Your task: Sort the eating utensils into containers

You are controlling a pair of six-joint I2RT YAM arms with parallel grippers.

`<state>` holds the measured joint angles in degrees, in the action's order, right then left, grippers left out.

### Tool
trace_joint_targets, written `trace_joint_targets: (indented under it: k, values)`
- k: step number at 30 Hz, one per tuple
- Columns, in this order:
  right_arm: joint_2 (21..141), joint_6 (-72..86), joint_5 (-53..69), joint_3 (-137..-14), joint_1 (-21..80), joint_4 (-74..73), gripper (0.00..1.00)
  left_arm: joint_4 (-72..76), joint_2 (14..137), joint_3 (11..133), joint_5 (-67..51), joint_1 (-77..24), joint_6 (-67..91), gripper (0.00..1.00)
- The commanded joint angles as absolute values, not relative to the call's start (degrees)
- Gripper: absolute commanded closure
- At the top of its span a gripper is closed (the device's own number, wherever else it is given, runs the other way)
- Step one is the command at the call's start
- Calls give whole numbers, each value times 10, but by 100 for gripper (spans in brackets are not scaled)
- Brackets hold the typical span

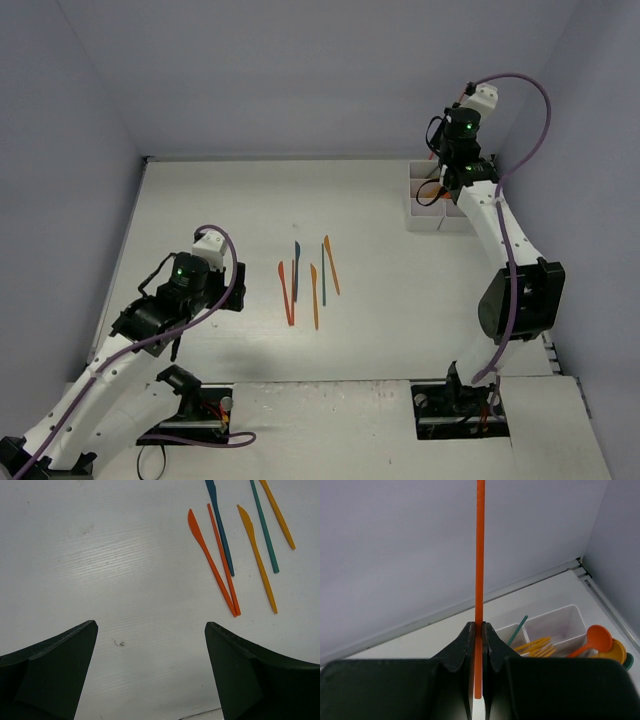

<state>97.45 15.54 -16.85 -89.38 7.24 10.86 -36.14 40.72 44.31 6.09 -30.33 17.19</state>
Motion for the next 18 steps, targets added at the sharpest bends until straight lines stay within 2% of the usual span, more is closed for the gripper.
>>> trace_joint_targets:
  k: [1, 18]
  values:
    - [997, 187, -215, -868, 55, 255, 100, -340, 415, 459, 70, -307, 176, 13]
    - [1139, 241, -198, -864, 52, 343, 100, -340, 423, 456, 72, -309, 180, 13]
